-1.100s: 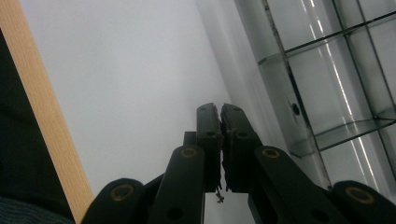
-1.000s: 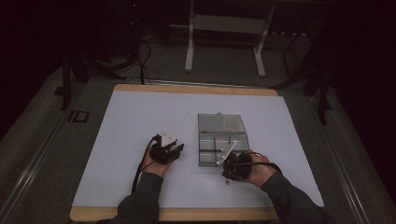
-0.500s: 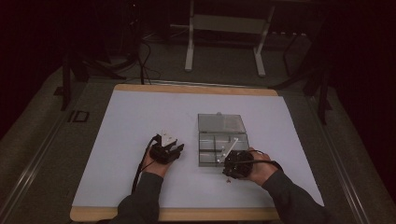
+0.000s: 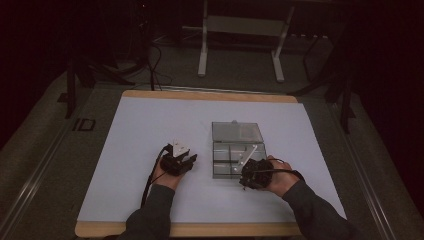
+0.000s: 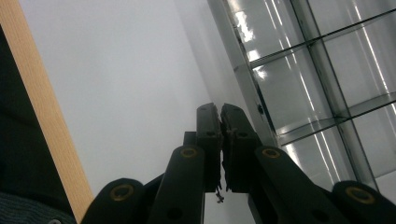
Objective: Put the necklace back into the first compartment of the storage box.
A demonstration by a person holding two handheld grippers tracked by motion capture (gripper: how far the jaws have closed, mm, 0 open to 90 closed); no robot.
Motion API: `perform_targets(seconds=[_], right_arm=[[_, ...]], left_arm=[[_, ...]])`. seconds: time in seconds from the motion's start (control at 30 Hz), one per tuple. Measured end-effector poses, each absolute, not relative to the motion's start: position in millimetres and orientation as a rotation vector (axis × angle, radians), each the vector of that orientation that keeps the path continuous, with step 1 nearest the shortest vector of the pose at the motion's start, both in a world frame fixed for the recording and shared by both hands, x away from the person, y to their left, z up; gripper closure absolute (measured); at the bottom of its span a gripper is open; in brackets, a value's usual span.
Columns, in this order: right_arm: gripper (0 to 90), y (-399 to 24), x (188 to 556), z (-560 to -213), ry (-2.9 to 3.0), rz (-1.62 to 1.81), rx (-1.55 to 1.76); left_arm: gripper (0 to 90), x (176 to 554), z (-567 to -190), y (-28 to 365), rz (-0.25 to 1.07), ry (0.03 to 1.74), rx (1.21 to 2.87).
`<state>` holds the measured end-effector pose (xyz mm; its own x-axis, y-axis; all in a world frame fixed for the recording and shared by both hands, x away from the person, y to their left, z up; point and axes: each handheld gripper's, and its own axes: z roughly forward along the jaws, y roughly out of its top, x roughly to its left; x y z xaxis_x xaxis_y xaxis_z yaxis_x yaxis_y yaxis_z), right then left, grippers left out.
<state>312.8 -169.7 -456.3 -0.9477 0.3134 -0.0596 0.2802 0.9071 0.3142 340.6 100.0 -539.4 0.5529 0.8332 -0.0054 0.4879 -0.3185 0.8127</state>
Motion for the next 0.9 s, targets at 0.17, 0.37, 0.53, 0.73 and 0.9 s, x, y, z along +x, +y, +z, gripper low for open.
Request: perform_targets(seconds=[0.17, 0.37, 0.53, 0.73, 0.9], right_arm=[[86.6, -170.8, 313.9, -453.0, 2.955, 0.473, 0.464], [86.7, -171.2, 314.3, -449.8, 2.951, 0.477, 0.460], [86.6, -171.9, 315.2, -446.9, 2.949, 0.479, 0.458], [86.6, -172.6, 316.1, -443.8, 2.943, 0.488, 0.459], [86.6, -173.9, 317.1, -440.9, 2.939, 0.495, 0.454]], left_arm=[[61.7, 340.6, -539.4, 99.9, 0.541, 1.065, 1.978], [61.6, 340.6, -539.4, 99.9, 0.541, 1.064, 1.978], [61.6, 340.6, -539.5, 99.8, 0.542, 1.064, 1.979], [61.6, 340.5, -539.5, 99.7, 0.541, 1.065, 1.978], [61.6, 340.6, -539.5, 99.7, 0.541, 1.065, 1.978]])
